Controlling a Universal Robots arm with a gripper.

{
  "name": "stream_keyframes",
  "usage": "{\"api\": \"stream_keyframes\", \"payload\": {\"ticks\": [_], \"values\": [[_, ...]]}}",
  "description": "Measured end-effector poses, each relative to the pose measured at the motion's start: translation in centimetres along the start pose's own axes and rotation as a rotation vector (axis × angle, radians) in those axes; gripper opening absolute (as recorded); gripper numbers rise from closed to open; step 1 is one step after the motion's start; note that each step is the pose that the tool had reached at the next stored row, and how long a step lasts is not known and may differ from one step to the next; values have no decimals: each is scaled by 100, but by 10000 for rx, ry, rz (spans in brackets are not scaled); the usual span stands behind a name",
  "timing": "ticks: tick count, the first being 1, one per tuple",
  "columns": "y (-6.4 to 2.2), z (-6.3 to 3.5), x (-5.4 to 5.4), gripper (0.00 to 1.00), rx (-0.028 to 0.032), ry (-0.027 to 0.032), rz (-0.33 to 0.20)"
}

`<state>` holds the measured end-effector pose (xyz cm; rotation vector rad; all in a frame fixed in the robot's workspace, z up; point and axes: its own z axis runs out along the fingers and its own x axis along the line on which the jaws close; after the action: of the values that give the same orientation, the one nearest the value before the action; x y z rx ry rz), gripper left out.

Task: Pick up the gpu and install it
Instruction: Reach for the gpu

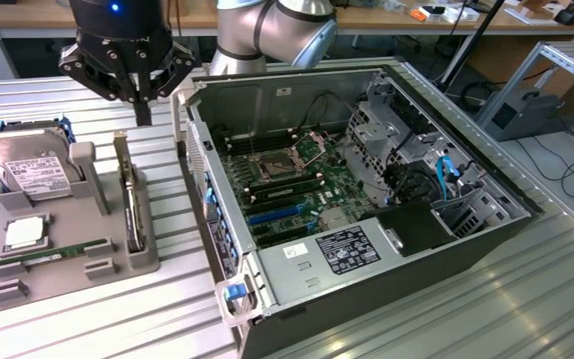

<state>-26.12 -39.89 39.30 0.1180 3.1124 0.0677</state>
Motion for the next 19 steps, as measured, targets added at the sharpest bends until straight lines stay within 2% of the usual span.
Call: {"api": "stream_keyframes", "payload": {"ticks": [8,19], "values": [[-13,-5,173,11,1,1,0],[-23,-9,307,11,0,0,-1]]}}
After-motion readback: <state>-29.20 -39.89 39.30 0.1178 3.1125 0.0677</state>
